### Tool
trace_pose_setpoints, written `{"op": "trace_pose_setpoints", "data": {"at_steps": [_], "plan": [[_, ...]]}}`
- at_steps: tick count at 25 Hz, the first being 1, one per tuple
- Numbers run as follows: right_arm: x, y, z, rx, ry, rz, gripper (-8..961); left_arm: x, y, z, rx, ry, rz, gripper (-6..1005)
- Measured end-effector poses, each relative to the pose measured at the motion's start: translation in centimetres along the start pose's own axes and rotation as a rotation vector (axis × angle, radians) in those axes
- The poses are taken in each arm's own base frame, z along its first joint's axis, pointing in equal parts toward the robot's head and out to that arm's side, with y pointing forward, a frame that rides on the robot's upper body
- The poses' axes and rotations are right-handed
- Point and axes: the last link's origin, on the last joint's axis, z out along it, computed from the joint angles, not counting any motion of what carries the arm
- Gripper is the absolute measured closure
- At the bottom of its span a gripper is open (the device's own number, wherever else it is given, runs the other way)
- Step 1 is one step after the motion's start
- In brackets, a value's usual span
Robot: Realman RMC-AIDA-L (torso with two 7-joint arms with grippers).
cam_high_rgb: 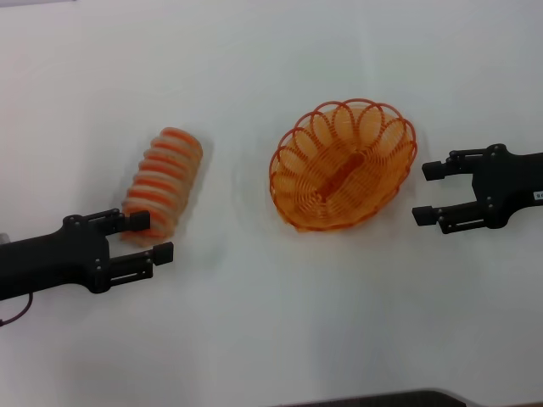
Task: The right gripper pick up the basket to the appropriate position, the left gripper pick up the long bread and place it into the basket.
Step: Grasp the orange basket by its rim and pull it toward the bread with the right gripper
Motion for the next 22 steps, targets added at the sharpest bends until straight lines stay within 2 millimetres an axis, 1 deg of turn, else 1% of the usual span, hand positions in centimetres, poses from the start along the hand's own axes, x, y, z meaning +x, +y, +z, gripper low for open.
{"op": "trace_pose_setpoints", "data": {"at_steps": [9, 13, 19, 22], "plan": [[0.0, 0.0, 0.0, 0.003, -0.003, 0.001, 118, 0.0, 0.0, 0.0, 0.001, -0.001, -0.003, 279], [-0.3, -0.2, -0.3, 0.016, -0.030, 0.009, 118, 0.0, 0.0, 0.0, 0.000, 0.000, -0.004, 279], [-2.0, -0.7, -0.9, 0.032, -0.127, 0.044, 119, 0.1, -0.1, 0.0, 0.005, 0.009, -0.005, 278], [-3.0, -1.3, -1.3, 0.050, -0.170, 0.093, 120, 0.2, -0.1, 0.1, 0.006, 0.012, -0.006, 278]]}}
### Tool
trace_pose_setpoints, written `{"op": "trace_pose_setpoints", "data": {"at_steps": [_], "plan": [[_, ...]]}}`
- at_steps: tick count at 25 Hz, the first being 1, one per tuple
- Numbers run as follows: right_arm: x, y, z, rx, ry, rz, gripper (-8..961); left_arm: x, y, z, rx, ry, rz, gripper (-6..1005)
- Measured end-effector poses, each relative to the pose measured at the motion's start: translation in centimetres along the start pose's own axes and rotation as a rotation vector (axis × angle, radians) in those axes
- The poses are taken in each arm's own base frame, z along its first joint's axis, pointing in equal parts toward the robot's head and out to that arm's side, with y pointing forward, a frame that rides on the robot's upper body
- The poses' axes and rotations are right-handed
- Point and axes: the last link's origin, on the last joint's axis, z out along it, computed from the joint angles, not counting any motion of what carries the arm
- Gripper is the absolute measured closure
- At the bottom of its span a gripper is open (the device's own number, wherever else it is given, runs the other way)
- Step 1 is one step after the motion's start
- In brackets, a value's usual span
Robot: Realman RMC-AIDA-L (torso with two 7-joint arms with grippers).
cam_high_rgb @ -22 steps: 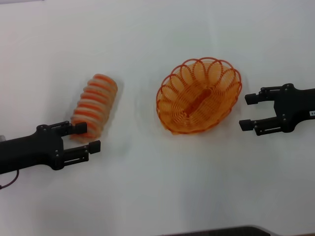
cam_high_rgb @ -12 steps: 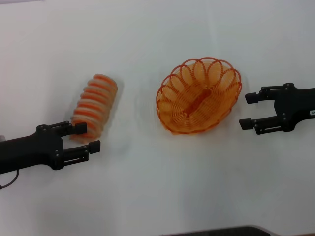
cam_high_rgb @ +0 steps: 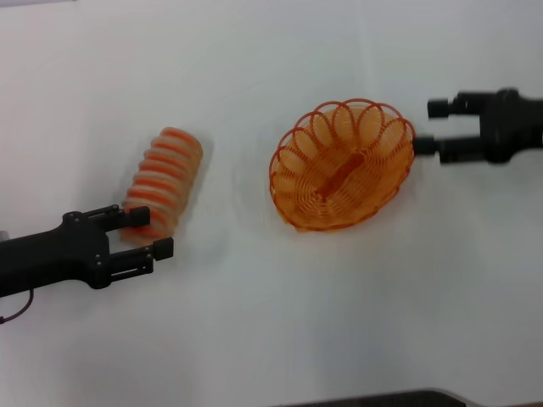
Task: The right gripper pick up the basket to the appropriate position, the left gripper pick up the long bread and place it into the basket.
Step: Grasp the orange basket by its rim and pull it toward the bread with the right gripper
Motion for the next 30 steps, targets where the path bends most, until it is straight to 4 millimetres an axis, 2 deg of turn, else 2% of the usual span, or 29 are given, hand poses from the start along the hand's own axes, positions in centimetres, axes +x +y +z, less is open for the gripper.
{"op": "trace_pose_setpoints", "data": {"at_steps": [5, 16, 23, 30], "plan": [[-2.2, -2.2, 0.0, 0.106, -0.059, 0.189, 122, 0.1, 0.1, 0.1, -0.005, 0.014, -0.003, 278], [-7.0, -4.3, 2.1, 0.170, -0.065, 0.455, 124, 0.8, 0.3, 0.4, 0.004, 0.042, 0.030, 278], [-7.9, -5.3, 4.3, 0.266, 0.064, 0.572, 125, 1.0, 0.0, 0.4, 0.019, 0.044, 0.045, 278], [-8.3, -4.8, 7.2, 0.297, 0.195, 0.562, 126, 1.3, -0.1, 0.3, 0.025, 0.038, 0.073, 278]]}}
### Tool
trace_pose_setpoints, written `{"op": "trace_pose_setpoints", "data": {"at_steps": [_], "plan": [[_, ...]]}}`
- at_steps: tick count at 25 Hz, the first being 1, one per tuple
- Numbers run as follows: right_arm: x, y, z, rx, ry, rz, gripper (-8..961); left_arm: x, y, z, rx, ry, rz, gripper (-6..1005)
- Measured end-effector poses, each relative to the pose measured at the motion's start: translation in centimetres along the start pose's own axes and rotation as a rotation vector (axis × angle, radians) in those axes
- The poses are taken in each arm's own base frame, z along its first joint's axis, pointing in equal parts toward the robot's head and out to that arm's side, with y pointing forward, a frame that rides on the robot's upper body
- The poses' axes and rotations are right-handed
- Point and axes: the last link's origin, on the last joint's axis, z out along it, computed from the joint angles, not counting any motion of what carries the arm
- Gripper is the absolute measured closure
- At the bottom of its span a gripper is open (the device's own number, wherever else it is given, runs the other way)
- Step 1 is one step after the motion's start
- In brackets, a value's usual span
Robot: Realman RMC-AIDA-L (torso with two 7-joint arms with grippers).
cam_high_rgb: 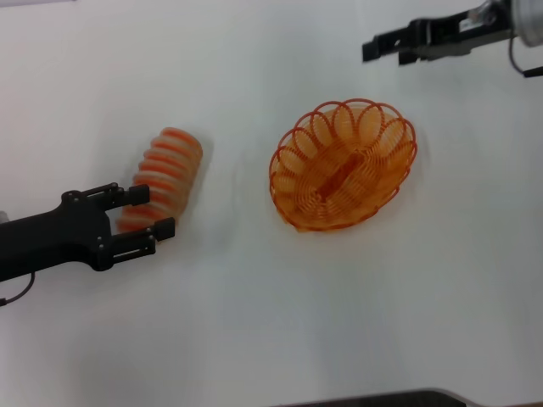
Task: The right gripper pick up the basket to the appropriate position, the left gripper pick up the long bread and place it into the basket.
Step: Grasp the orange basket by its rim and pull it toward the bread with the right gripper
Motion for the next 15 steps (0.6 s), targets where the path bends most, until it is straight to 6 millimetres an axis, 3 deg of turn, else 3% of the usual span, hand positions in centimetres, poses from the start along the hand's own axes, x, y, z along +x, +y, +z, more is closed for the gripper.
{"op": "trace_pose_setpoints", "data": {"at_steps": [7, 15], "plan": [[0.9, 0.8, 2.1, 0.040, 0.113, -0.044, 127, 0.0, 0.0, 0.1, -0.002, -0.005, 0.015, 279], [1.5, 1.2, 2.7, 0.057, 0.166, -0.093, 158, 0.3, -0.1, 0.0, 0.003, -0.011, 0.037, 279]]}}
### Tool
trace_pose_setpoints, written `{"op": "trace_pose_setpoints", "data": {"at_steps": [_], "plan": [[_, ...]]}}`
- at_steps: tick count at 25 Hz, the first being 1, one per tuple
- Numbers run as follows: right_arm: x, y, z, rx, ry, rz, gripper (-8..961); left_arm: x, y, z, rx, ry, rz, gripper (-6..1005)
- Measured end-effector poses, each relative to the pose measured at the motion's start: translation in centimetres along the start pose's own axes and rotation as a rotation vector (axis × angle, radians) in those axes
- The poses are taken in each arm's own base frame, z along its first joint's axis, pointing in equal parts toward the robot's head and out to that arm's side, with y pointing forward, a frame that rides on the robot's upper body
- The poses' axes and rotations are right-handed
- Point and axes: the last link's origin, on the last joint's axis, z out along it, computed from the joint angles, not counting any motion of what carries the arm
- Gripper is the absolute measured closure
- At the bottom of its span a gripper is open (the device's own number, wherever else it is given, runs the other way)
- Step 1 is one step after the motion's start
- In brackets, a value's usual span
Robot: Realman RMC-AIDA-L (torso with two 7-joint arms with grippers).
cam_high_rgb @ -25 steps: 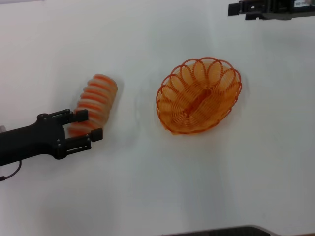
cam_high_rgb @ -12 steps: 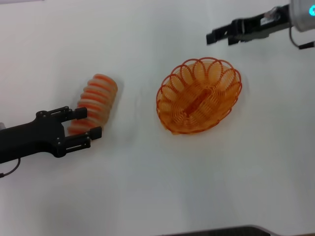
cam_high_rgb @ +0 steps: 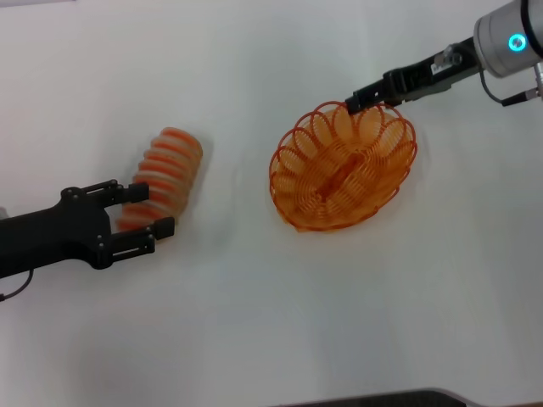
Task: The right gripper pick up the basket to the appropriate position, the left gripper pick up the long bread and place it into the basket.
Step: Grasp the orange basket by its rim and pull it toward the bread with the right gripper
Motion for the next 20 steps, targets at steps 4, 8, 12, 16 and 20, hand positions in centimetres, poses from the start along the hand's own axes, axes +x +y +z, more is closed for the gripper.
{"op": "trace_pose_setpoints", "data": {"at_steps": [4, 8, 12, 16, 20], "plan": [[0.5, -0.2, 0.3, 0.023, 0.030, -0.016, 178, 0.1, -0.1, 0.0, 0.003, -0.002, 0.005, 279], [1.0, -0.2, 0.5, 0.038, 0.066, -0.037, 199, 0.0, -0.1, 0.1, 0.009, -0.003, 0.003, 279], [1.3, -0.2, 0.8, 0.048, 0.086, -0.048, 219, 0.0, -0.2, 0.2, 0.013, -0.005, 0.003, 279], [1.3, -0.3, 0.8, 0.053, 0.082, -0.052, 240, -0.1, -0.2, 0.4, 0.018, -0.005, 0.001, 279], [1.1, -0.4, 0.8, 0.059, 0.075, -0.051, 297, 0.0, -0.2, 0.6, 0.021, -0.005, 0.001, 279]]}}
